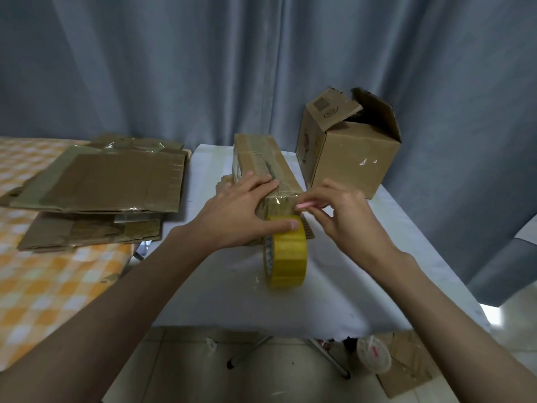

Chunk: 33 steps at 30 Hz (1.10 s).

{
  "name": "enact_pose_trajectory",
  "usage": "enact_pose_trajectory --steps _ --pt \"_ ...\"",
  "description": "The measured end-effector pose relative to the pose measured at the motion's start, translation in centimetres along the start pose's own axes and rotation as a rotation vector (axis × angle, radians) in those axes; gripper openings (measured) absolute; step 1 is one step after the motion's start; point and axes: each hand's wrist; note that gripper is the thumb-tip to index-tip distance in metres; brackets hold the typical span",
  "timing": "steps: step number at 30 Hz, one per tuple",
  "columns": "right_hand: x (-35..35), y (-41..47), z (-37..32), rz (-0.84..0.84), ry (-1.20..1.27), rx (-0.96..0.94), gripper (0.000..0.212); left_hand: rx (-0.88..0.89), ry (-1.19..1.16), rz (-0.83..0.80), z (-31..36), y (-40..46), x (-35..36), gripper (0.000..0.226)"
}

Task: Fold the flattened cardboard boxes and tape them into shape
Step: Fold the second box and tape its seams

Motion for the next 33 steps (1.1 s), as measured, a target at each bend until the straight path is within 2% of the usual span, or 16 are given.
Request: enact_pose_trajectory --steps 4,6,9,11,13,16,18,20,23,26,31,33 --pt "-1.4 -1.6 3.6 -0.048 -0.19 0.278 0.03 -0.014 0.001 -0.014 0.0 0.1 0.0 0.114" --pt "-1.1 -3.0 4.9 -0.071 -0.303 0.386 0.028 -0.012 -0.006 -0.015 0.0 0.1 0.0 0.115" --pt "0.1 -4.2 5.9 -0.216 -0.355 0.518 0.023 -0.015 -0.01 -0.018 0.0 0.0 -0.1 0.116" --pt "0.6 -4.1 5.7 -0.314 -0.272 0.624 0.029 -0.015 -0.008 -0.022 0.1 -0.1 -0.1 0.116" --pt "0.9 -3.7 4.8 -0.25 -0.155 0.659 0.032 -0.012 0.003 -0.022 0.0 0.0 -0.1 0.113" --pt "1.3 -2.6 1.7 -0.011 0.306 0.779 0.018 -0.009 0.018 -0.003 0.0 0.2 -0.1 0.113" --pt "1.7 -1.8 -0.4 -0.04 0.625 0.92 0.029 0.006 0.016 0.01 0.0 0.1 -0.1 0.114" --pt "2.2 -1.0 -1.9 -0.098 0.798 1.02 0.035 0.016 0.019 0.012 0.1 0.1 0.0 0.114" --pt "2.8 0.0 -2.7 -0.157 0.908 1.127 0.03 0.019 0.026 0.011 0.1 0.0 0.0 0.114" --pt "3.2 0.4 -2.7 -0.148 0.965 1.215 0.015 0.06 0.057 0.055 -0.1 0.2 0.0 0.109" --pt "3.6 0.6 -2.4 -0.1 1.058 1.289 0.008 0.165 0.084 0.204 -0.8 2.1 -0.1 0.059" --pt "3.6 0.6 -2.3 -0.076 1.059 1.305 0.008 0.211 0.1 0.237 -1.1 2.9 0.2 0.047"
Point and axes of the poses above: each hand's wrist, its own y-axis towards the middle knuckle, its own x-axis out of the palm, z = x × y, and after that the axes turned 7 degrees about z, right-handed
